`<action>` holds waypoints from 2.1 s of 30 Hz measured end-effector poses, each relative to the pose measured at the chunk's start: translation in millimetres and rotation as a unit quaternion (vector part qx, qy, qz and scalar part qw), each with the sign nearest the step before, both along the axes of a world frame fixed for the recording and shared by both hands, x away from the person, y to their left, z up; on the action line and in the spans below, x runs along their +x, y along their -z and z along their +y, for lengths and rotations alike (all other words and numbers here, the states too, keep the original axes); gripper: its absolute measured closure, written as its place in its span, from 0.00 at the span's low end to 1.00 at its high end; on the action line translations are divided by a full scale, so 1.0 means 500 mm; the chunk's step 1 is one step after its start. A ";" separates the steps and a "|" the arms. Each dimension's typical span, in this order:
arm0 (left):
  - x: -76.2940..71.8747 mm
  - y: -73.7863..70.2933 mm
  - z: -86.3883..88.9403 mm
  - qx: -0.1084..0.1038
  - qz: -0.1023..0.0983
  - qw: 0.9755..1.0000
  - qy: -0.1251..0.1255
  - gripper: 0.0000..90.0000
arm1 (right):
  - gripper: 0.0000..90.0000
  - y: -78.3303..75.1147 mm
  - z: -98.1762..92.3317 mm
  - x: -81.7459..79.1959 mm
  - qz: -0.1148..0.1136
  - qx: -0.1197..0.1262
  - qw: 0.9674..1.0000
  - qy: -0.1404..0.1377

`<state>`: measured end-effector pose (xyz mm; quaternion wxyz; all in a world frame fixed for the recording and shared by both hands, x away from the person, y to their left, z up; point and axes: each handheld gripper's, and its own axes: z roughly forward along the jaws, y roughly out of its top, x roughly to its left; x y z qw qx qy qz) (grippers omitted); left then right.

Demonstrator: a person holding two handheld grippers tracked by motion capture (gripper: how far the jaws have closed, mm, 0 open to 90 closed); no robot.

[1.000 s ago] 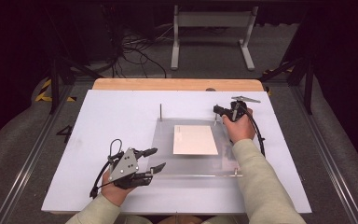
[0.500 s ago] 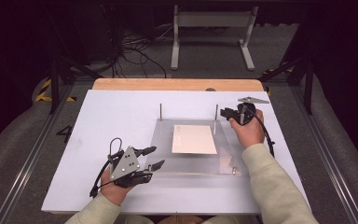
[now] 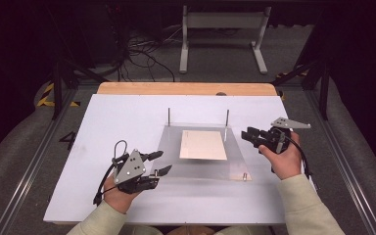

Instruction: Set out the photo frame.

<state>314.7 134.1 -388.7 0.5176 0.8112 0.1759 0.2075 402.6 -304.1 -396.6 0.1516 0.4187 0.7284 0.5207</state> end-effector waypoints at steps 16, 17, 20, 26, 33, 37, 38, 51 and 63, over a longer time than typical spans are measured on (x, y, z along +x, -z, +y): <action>0.003 -0.008 0.000 0.003 0.006 1.000 -0.003 0.53 | 0.49 -0.033 -0.003 -0.128 -0.035 -0.048 0.995 -0.080; 0.003 -0.008 0.000 0.003 0.006 1.000 -0.003 0.53 | 0.47 -0.032 0.000 -0.135 -0.034 -0.057 0.994 -0.084; 0.002 -0.008 0.000 0.004 0.006 1.000 -0.003 0.53 | 0.43 -0.031 0.011 -0.154 -0.039 -0.104 0.990 -0.090; 0.002 -0.007 0.001 0.007 0.005 1.000 -0.002 0.53 | 0.37 -0.037 0.033 -0.185 -0.063 -0.093 0.986 -0.125; 0.002 -0.006 0.001 0.007 0.006 1.000 -0.001 0.53 | 0.33 -0.044 0.058 -0.197 -0.102 -0.097 0.978 -0.154; 0.003 -0.006 0.001 0.006 0.006 1.000 0.000 0.53 | 0.34 -0.044 0.071 -0.199 -0.134 -0.095 0.972 -0.171; 0.003 -0.006 0.001 0.005 0.006 1.000 0.001 0.53 | 0.34 -0.043 0.074 -0.198 -0.140 -0.094 0.970 -0.175; 0.004 -0.004 -0.001 0.003 0.009 1.000 0.001 0.52 | 0.58 -0.025 0.100 -0.187 -0.190 -0.099 0.955 -0.205; -0.003 -0.014 0.000 0.003 0.005 1.000 -0.001 0.55 | 0.66 -0.034 0.106 -0.197 -0.209 -0.114 0.952 -0.191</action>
